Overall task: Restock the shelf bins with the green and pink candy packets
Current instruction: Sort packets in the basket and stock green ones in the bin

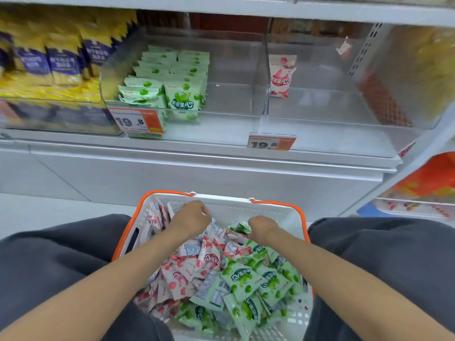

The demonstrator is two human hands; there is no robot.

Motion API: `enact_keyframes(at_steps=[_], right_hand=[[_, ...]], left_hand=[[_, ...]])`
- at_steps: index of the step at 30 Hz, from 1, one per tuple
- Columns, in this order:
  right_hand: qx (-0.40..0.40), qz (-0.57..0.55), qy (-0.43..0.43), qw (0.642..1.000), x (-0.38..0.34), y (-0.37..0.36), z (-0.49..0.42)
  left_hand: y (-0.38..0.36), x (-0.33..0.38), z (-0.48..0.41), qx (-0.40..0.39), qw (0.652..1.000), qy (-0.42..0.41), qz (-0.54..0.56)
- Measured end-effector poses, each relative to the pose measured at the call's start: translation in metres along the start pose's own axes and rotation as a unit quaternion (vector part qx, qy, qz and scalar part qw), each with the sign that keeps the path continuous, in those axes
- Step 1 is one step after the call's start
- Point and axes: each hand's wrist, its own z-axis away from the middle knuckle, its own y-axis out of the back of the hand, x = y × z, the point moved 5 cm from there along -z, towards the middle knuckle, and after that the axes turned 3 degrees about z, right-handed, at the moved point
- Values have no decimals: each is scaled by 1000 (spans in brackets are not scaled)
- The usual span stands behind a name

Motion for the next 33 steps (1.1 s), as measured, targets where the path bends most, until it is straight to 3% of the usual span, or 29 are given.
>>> enact_keyframes(at_steps=[7,23,26,33], right_hand=[[30,-16,-47,998,8,-25,-27],[75,4,-26,997,-18,-20,-32],[91,-54,-18,994,-22,0,-24],[115,-187,84,972,-41,117,27]], left_hand=[[-8,1,-9,-22,1000,9,-17],[-2,5,-5,-67,997,15,-27],[13,12,-4,-82,996,4,-23],[43,11,4,-27,997,59,30]])
